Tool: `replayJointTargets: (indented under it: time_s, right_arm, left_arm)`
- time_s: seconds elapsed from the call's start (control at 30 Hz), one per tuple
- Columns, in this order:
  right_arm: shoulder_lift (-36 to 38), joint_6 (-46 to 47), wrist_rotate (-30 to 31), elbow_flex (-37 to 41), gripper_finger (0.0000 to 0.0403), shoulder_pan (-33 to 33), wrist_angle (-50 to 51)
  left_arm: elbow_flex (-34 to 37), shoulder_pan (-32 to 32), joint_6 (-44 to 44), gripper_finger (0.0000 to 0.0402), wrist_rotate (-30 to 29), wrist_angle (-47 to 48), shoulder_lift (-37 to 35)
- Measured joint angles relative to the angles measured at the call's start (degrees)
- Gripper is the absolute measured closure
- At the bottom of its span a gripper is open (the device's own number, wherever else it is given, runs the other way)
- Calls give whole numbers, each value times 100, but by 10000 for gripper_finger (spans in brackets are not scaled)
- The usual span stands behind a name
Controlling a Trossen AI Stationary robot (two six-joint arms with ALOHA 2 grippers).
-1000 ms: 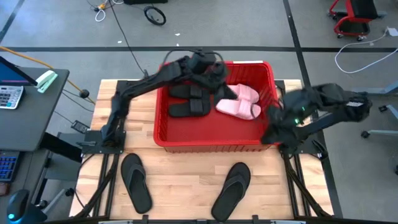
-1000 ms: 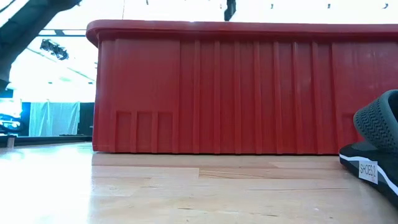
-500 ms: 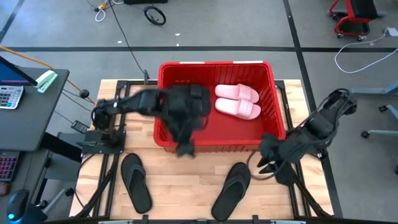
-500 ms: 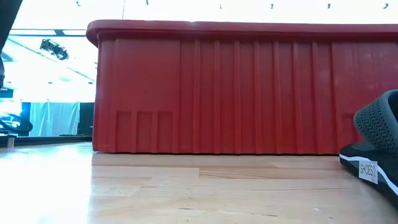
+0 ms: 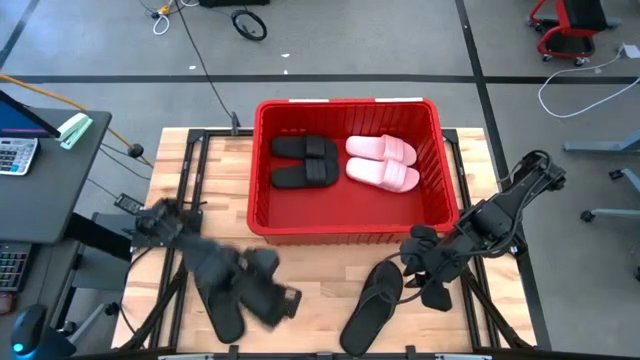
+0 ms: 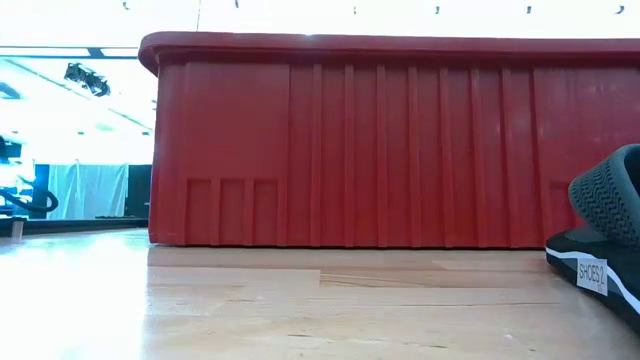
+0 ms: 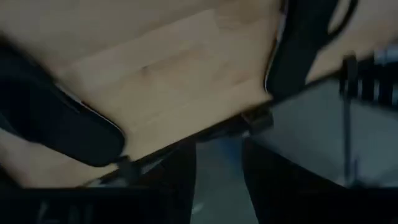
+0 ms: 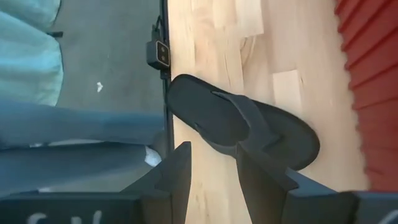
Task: Pick and place slides into bin
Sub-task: Put the left black slipper into the red bin
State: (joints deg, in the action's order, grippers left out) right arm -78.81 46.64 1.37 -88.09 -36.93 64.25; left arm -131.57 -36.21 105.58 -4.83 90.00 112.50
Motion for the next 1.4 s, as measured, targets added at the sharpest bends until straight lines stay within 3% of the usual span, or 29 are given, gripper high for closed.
replayJointTargets:
  time_s: [0.1, 0.17, 0.33, 0.47, 0.6, 0.8, 0.93, 1.03, 1.1, 1.23, 1.4]
  right_arm:
    - [8, 148, 13, 0, 270, -50, -2]
    - [25, 135, 0, 0, 270, -55, -2]
    - [63, 73, 17, 0, 270, -47, -9]
    - [63, -58, 14, 0, 270, -46, -26]
    - [63, -62, 9, 0, 270, -46, -128]
    - [63, -36, -28, 0, 270, -44, -347]
    - [63, 26, -31, 0, 270, -46, -448]
    - [63, 27, -31, 0, 270, -44, -494]
    - [63, 30, -12, 0, 270, -44, -532]
    - [63, 32, -1, 0, 270, -20, -677]
    - [63, 27, 13, 0, 270, 17, -925]
  left_arm:
    - [0, -554, 1359, 264, -554, -3, 279]
    - [0, -840, 2026, 259, -581, -4, 520]
    - [4, -1206, 2117, 256, -438, 4, 1084]
    - [504, -1287, 2017, 266, -452, 12, 1161]
    - [1466, -1352, 2043, 273, -373, 3, 804]
    - [3307, -1329, 2117, 274, -323, -169, -301]
    - [4772, -1305, 2176, 274, -326, -1437, -1163]
    - [5809, -1309, 2198, 274, -311, -2801, -1435]
    - [6275, -1309, 2242, 275, -200, -3197, -1451]
    - [6482, -1239, 2267, 291, -93, -3394, -1455]
    - [6367, -1191, 2166, 321, -105, -2865, -1462]
